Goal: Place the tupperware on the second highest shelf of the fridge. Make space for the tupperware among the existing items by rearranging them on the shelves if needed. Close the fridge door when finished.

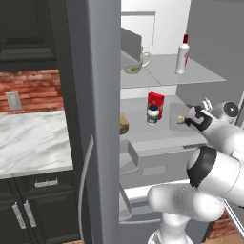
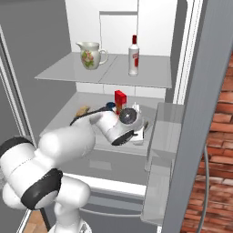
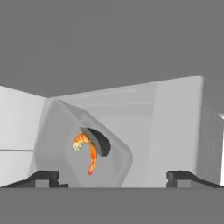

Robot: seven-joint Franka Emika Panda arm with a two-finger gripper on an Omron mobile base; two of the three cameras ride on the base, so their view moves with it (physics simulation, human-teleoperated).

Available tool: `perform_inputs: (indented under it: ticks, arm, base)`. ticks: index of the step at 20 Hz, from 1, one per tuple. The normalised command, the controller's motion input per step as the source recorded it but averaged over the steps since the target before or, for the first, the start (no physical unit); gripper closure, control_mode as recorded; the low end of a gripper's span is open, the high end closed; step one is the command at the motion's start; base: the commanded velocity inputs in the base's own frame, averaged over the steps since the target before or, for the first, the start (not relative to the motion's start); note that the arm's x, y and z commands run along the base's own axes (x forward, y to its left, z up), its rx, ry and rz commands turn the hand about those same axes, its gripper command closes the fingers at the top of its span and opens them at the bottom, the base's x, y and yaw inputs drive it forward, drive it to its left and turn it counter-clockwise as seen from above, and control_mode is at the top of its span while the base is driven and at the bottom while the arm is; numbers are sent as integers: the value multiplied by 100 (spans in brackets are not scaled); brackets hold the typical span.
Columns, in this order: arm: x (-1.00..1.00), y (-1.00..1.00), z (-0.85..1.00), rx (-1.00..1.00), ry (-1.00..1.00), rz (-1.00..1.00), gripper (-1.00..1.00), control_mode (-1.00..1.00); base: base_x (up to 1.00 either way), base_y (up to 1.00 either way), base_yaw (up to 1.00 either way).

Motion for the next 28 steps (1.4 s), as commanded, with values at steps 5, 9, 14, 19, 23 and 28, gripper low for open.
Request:
perform_inputs:
  ticks: [5, 9, 14, 19, 23, 28]
  arm:
    - [-100, 34, 88, -4, -24, 23, -100, -100]
    - [-98, 44, 51, -16, 0, 42, -100, -100]
    - [-75, 89, 34, -32, 13, 51, -100, -100]
    - [-66, 100, 31, -41, 15, 43, -100, -100]
    - [-42, 92, 38, -41, 8, 30, -100, -100]
    - [-44, 22, 53, -21, 1, 18, -100, -100]
  base:
    - [0, 0, 0]
    - [0, 0, 0]
    - [0, 0, 0]
    - [0, 0, 0]
    - [0, 0, 0]
    - [0, 0, 0]
